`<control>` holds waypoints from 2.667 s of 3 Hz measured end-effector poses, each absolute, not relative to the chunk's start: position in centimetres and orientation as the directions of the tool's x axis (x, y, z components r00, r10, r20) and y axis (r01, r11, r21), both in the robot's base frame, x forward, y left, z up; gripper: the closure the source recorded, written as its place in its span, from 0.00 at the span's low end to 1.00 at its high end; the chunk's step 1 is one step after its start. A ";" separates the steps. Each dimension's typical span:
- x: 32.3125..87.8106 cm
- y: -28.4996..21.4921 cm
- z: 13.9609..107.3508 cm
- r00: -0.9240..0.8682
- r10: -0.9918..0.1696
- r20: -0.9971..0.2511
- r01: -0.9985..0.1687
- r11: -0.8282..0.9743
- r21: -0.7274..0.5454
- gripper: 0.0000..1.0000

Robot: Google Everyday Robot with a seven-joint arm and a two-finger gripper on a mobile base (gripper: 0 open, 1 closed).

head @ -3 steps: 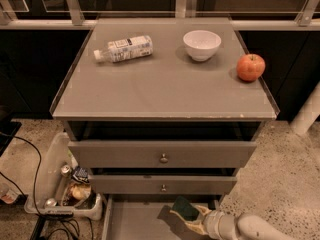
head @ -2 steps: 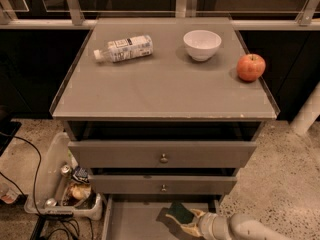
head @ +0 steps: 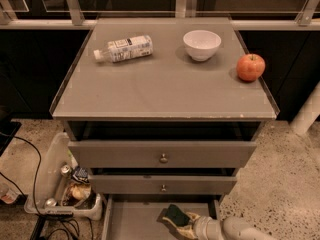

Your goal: Place sponge into bottom drawer

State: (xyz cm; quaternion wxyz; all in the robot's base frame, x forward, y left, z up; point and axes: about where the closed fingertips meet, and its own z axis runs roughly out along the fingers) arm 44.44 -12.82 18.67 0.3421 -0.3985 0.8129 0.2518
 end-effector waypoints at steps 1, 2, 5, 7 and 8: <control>44.9 -12.3 17.3 -0.451 -0.472 -0.758 -0.818 0.559 0.138 1.00; 44.9 -11.6 15.9 -0.458 -0.472 -0.753 -0.815 0.561 0.145 1.00; 44.3 -10.5 12.9 -0.483 -0.518 -0.706 -0.817 0.556 0.151 0.81; 44.3 -10.5 12.9 -0.483 -0.518 -0.706 -0.818 0.556 0.151 0.36; 44.3 -10.5 12.9 -0.483 -0.518 -0.706 -0.818 0.556 0.151 0.12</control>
Offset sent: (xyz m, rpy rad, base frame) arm 0.0075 0.0156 -0.0428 -0.0066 0.0165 -0.0139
